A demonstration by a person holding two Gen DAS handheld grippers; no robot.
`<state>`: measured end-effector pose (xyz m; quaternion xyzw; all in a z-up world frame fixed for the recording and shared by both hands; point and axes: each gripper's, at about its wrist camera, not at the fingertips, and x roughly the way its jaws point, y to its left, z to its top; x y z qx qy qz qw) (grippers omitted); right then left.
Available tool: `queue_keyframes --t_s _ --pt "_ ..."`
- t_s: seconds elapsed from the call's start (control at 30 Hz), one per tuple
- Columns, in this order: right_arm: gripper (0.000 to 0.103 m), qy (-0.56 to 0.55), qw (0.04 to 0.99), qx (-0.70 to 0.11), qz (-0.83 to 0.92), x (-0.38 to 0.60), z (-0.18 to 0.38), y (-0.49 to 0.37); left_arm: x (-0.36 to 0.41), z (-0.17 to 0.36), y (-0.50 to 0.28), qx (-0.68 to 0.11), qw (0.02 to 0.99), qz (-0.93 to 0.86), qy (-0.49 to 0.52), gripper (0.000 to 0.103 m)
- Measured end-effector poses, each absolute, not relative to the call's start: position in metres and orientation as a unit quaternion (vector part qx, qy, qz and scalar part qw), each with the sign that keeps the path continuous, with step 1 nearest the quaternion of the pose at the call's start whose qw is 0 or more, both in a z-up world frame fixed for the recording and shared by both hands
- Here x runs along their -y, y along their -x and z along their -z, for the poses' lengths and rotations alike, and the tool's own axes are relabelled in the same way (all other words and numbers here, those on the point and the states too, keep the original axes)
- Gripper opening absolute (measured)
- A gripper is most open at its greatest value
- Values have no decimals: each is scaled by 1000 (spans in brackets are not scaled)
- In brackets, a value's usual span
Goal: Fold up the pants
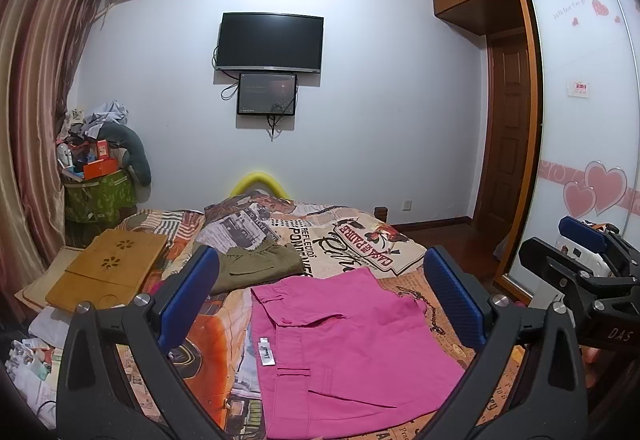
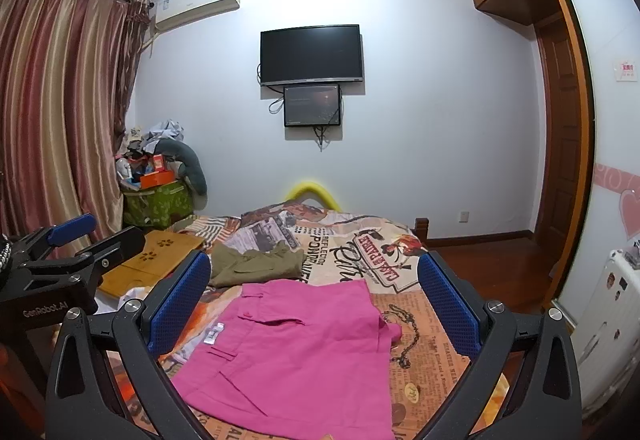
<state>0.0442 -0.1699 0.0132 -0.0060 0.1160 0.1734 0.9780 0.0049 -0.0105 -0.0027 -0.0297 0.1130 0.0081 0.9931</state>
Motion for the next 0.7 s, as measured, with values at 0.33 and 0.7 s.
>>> queue_keyframes --t_s 0.33,0.7 --pt "103 4 978 -116 -174 167 -13 -43 8 4 -4 -112 993 -10 30 103" --pt "103 4 978 -117 -174 167 -12 -44 7 7 -5 -115 993 -13 28 103"
